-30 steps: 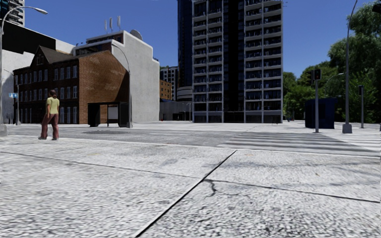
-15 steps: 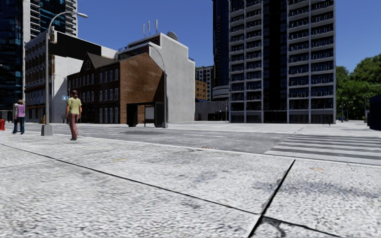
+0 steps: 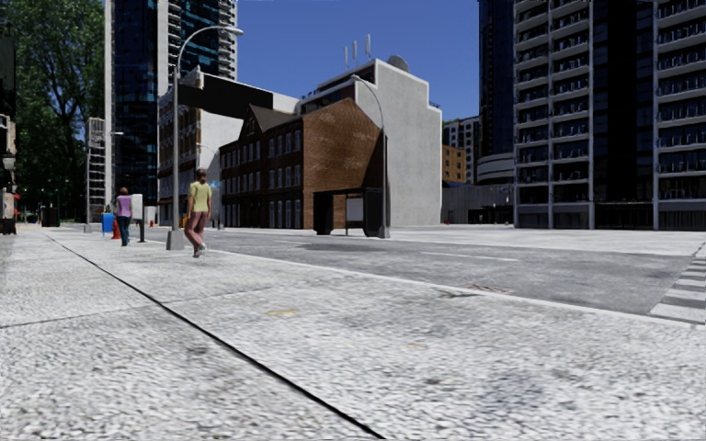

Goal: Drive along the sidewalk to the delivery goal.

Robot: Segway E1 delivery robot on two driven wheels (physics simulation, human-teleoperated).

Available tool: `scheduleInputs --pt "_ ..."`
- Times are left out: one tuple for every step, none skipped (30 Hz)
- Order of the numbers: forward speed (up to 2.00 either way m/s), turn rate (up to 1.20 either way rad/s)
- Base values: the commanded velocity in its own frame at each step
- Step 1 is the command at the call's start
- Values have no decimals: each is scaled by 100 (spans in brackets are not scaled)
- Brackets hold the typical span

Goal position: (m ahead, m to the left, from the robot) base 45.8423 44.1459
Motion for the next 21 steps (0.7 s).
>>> scheduleInputs --pt "180 57" --pt "180 57" --pt "180 57" --pt "180 57" --pt "180 57" --pt "180 57" --pt "180 57" --pt "180 57" --pt "180 57" --pt "180 57" --pt "180 57" --pt "180 62" --pt "180 67" --pt "180 67" --pt "180 69" --pt "180 70" --pt "180 70" --pt "180 70" --pt "180 70" --pt "180 70" --pt "180 70"
